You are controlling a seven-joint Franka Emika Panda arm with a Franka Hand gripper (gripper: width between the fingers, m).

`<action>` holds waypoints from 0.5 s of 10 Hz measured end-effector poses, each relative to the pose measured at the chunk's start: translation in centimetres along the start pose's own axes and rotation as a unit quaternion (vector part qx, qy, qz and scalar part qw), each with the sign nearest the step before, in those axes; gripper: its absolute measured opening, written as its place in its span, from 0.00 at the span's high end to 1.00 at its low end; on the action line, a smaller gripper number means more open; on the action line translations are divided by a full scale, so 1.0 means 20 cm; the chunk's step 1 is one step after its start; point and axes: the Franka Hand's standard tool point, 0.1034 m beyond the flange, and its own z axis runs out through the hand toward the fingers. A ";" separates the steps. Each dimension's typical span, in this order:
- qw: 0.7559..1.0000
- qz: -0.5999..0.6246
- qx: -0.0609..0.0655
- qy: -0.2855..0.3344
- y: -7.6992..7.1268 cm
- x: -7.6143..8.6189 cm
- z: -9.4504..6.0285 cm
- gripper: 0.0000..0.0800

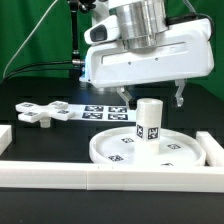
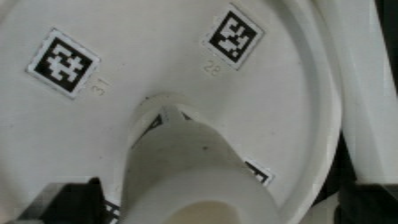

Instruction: Assemble round table

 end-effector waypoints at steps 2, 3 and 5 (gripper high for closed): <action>0.998 -0.068 0.000 -0.001 0.01 0.00 0.01 0.19; 0.995 -0.101 -0.001 -0.001 0.01 0.00 0.01 0.19; 0.977 -0.215 -0.006 -0.005 0.03 0.01 -0.01 0.19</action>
Offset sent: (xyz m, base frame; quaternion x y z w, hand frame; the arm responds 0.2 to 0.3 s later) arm 0.0000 0.0000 0.0000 0.0000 0.0000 -0.1938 0.9810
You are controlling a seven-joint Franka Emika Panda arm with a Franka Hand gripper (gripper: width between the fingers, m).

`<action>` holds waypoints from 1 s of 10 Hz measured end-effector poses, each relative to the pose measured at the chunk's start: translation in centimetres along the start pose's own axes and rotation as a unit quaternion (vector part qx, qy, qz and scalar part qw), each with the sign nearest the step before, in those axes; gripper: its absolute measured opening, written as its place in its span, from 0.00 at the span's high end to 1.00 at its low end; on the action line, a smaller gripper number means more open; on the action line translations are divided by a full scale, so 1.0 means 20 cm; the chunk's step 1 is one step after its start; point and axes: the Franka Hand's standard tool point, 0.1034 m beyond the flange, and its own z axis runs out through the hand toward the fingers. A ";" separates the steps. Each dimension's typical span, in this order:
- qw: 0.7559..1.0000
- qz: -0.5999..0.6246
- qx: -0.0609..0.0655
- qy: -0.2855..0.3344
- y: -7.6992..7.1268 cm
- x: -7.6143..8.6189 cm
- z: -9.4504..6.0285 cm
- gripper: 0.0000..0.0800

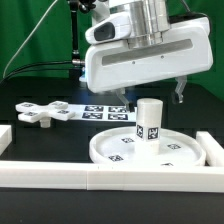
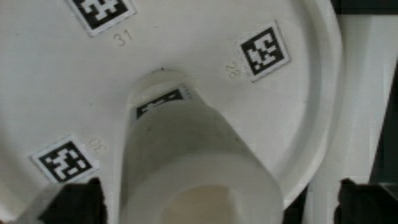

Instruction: Assemble round table

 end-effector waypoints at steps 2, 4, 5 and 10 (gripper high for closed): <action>0.992 -0.124 0.000 -0.020 0.04 0.03 -0.01 0.19; 0.977 -0.212 -0.002 -0.021 0.05 0.05 -0.01 0.19; 0.969 -0.247 -0.001 -0.021 0.05 0.05 -0.01 0.19; 0.893 -0.448 -0.017 -0.033 0.07 0.07 -0.03 0.19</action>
Offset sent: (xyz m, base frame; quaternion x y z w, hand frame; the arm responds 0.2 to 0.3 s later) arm 0.0000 0.0000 0.0000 0.0000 0.0000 -0.1938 0.9810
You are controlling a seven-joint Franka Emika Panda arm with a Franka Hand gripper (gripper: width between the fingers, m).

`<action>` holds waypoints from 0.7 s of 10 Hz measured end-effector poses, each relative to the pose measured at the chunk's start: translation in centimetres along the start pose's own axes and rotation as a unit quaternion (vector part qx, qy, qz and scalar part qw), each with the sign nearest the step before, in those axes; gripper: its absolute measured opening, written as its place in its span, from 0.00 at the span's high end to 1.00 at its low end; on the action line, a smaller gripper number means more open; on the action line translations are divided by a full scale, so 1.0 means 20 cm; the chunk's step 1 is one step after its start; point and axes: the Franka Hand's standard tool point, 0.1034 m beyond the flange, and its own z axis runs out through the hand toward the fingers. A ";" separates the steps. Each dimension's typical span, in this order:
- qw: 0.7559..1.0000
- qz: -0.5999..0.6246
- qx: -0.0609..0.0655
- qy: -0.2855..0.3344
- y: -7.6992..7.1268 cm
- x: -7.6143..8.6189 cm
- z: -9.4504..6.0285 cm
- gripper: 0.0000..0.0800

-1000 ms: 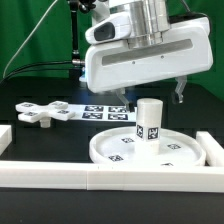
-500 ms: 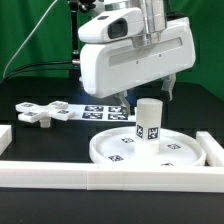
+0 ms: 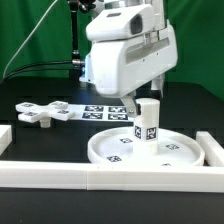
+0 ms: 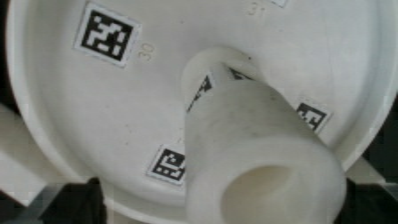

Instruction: Assemble round table

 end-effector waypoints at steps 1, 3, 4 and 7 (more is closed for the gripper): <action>0.999 -0.039 0.009 -0.016 0.02 0.00 0.00 0.19; 0.993 -0.119 0.007 -0.021 0.03 0.00 0.00 0.19; 0.989 -0.146 0.008 -0.021 0.03 0.00 0.00 0.19; 0.974 -0.227 0.011 -0.021 0.04 -0.02 0.00 0.19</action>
Offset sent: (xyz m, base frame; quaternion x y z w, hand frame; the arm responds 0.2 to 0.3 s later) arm 0.0000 0.0000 0.0000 0.0000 0.0000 -0.1938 0.9810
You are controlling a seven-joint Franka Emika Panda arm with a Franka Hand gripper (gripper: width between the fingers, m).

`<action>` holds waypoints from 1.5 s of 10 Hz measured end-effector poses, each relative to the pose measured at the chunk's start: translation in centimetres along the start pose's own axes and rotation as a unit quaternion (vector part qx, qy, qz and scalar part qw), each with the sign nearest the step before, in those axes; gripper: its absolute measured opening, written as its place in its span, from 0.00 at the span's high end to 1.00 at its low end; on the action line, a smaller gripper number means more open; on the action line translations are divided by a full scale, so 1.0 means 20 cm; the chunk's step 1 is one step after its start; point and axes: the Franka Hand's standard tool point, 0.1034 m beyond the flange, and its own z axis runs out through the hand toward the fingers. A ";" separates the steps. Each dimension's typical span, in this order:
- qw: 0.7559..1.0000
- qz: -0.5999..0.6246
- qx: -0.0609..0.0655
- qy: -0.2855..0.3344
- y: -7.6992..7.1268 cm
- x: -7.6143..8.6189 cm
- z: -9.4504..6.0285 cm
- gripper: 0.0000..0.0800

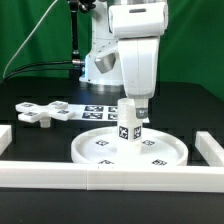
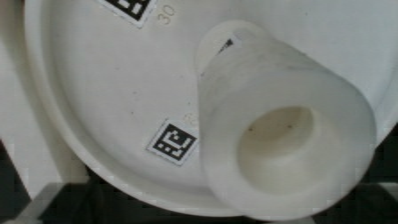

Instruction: Assemble round table

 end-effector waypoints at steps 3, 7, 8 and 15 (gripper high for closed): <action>1.000 0.010 0.018 0.002 -0.04 -0.02 0.04 0.19; 0.999 0.033 0.025 -0.002 -0.06 -0.04 0.06 0.19; 1.000 0.016 0.018 -0.013 -0.05 -0.06 0.04 0.19; 1.000 0.010 0.022 -0.014 -0.09 -0.09 0.10 0.19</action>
Offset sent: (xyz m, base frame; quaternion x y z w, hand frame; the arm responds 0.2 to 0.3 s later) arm -0.0095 0.0155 -0.0096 0.0322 0.0199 0.1208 0.9920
